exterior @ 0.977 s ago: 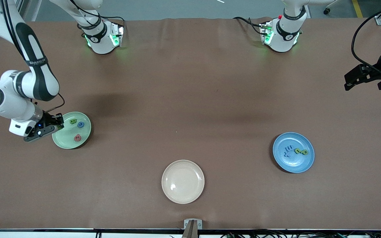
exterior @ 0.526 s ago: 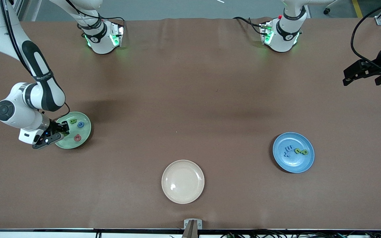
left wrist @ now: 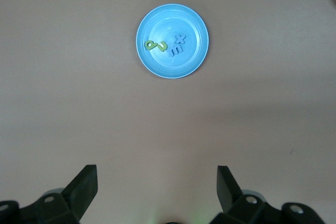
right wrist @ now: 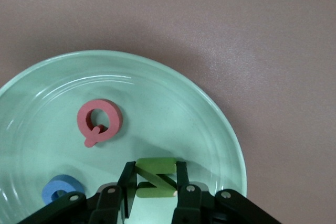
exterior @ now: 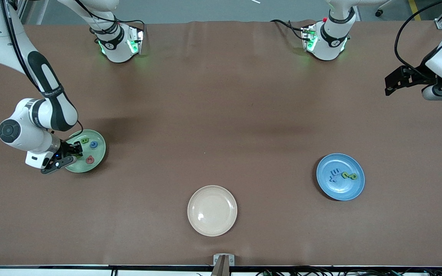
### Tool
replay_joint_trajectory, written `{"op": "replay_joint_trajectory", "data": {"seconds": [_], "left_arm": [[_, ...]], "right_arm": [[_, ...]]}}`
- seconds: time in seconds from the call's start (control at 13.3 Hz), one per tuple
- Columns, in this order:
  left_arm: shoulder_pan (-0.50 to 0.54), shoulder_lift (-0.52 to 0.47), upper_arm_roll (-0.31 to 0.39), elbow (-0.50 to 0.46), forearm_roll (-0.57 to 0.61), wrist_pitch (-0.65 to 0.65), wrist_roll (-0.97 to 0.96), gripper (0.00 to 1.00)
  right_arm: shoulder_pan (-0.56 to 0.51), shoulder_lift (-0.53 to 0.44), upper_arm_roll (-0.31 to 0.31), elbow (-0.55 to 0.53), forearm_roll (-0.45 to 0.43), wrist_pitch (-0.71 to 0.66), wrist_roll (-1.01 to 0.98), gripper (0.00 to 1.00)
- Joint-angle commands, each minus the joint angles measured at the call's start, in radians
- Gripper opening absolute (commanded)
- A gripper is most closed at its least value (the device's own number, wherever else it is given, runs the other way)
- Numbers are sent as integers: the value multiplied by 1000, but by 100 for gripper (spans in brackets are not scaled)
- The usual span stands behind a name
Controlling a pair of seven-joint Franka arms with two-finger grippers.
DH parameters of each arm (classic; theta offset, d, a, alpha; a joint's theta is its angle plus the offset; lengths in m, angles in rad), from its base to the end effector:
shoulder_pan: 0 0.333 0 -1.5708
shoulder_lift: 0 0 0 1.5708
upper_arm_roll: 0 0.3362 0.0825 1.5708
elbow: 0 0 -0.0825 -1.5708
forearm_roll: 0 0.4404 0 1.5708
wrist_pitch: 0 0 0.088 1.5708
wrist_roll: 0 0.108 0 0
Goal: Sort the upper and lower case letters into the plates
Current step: 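Carry the M to the green plate and open the right gripper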
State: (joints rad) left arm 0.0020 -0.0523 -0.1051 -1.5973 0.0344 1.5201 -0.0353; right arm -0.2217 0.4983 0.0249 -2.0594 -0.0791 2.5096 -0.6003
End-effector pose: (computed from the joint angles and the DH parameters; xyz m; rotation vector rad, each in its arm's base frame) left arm 0.5854 -0.0584 0.6566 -3.0982 0.1027 0.0347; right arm 0.6155 -0.1219 0.1549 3.0438 0.7218 -0.0888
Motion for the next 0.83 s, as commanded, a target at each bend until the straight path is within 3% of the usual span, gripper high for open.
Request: {"op": "replay_joint_trajectory", "data": {"seconds": [0.0,0.08,0.15,0.3,0.6,0.75], "left_arm": [[7,0,-2,-13,-19,21,2,100],[7,0,-8,-13,-18,29,2,100],[9,-1,-10,-13,-18,29,5,100],[15,-1,-10,-15,-18,29,18,100],[13,5,-8,-15,-16,37,18,100],[15,5,-8,-18,-14,37,18,100]], "right_arm": [[-18,-4,17,-16,-7,20,-4,50],[-18,-7,17,-16,-7,17,-4,82],[-13,-17,17,-15,-7,9,5,98],[-1,-67,20,-12,-5,-61,43,98],[50,-179,36,-4,25,-198,536,98],[65,-214,36,-4,25,-201,652,100]]}}
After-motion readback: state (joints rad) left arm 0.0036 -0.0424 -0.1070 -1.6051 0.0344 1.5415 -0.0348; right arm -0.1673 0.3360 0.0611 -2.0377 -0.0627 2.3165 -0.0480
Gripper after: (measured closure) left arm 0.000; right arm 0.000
